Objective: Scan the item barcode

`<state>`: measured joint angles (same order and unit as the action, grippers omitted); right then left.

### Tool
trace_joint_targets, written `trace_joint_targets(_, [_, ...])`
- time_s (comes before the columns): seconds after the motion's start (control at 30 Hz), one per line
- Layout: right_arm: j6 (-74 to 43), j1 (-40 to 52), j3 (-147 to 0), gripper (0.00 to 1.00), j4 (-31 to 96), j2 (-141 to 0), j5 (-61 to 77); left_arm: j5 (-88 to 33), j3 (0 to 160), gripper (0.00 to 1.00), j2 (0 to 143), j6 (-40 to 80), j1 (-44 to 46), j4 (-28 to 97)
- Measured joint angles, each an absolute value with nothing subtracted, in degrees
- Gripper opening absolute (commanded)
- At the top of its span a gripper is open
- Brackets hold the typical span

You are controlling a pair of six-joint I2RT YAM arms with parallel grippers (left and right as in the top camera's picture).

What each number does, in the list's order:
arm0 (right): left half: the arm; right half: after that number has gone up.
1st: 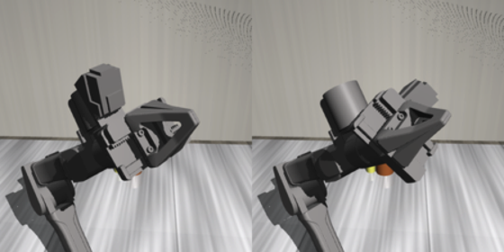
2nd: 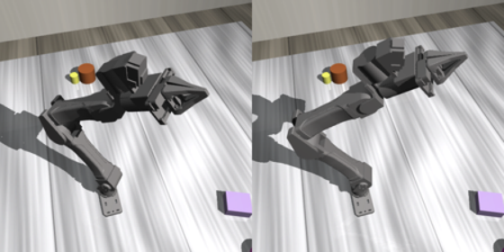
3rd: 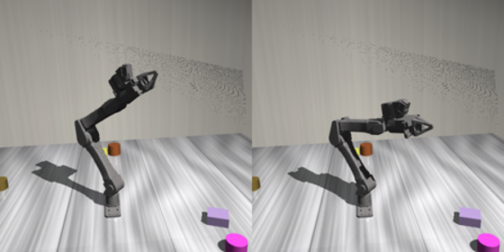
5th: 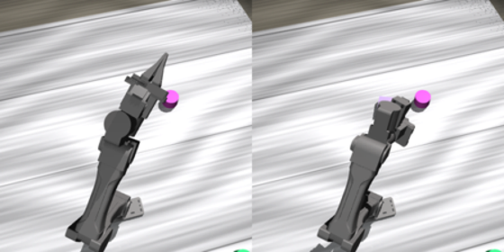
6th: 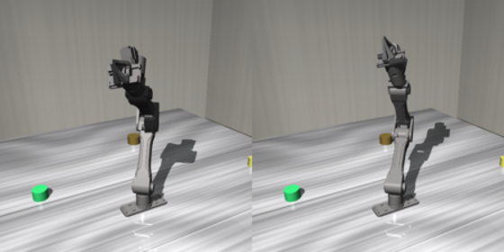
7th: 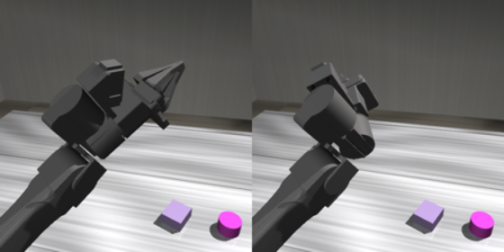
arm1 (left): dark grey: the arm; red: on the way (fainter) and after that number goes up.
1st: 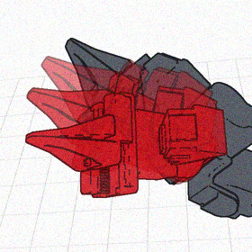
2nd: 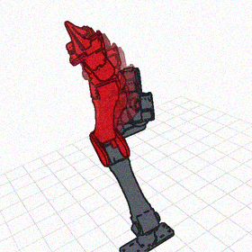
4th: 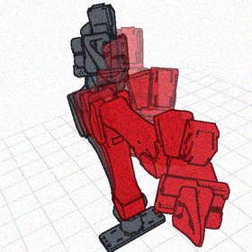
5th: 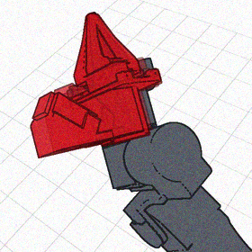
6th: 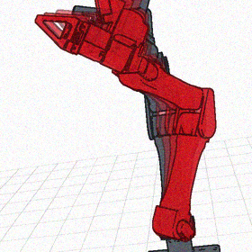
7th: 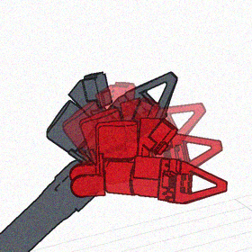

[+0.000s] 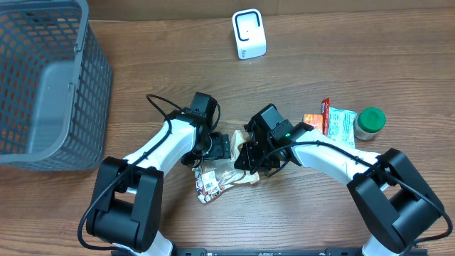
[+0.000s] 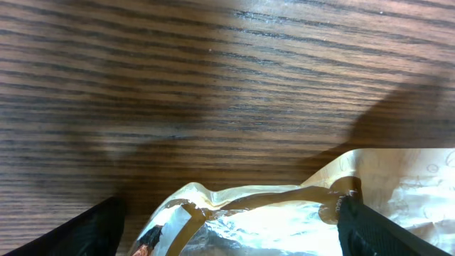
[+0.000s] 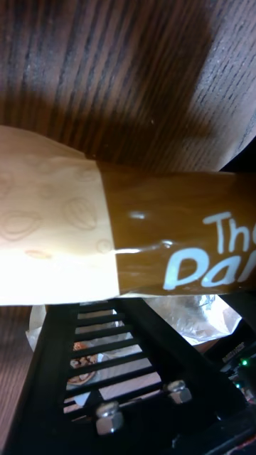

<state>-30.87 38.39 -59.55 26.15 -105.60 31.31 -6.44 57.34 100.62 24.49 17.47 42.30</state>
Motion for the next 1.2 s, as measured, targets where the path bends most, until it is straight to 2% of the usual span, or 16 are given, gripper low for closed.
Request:
trace_joint_targets(0.2, [-28.1, 38.4, -59.6, 0.23, 26.1, -105.6, 31.6, -6.4, 58.6, 0.91, 100.6, 24.1, 17.2, 44.0])
trace_joint_targets(0.37, [-24.9, 38.4, -59.6, 0.22, 26.0, -104.5, 31.2, -6.5, 66.7, 0.94, 100.6, 23.6, 14.3, 48.1])
trace_joint_targets(0.5, [-22.2, 38.5, -59.6, 0.23, 26.1, -101.0, 27.2, -6.0, 75.3, 0.95, 100.6, 22.2, 10.5, 50.6])
trace_joint_targets(0.57, [-20.2, 38.6, -59.7, 0.23, 26.1, -98.8, 24.3, -4.7, 78.9, 0.99, 100.6, 20.9, 8.2, 50.8])
trace_joint_targets(0.73, [-15.5, 38.7, -59.7, 0.22, 25.8, -95.5, 17.2, 2.3, 82.5, 1.00, 100.6, 17.3, 3.0, 50.4])
trace_joint_targets(0.83, [-13.9, 38.7, -59.7, 0.17, 25.8, -95.4, 15.2, 6.8, 82.4, 1.00, 100.6, 16.2, 0.7, 50.6])
trace_joint_targets(0.93, [-13.2, 38.7, -59.7, 0.04, 26.2, -95.4, 14.2, 9.8, 82.4, 1.00, 100.6, 15.9, -1.4, 50.7])
trace_joint_targets(1.2, [-6.5, 38.7, -60.6, 0.04, 26.2, -95.4, 13.1, 12.3, 82.4, 1.00, 100.6, 15.6, -3.0, 50.7])
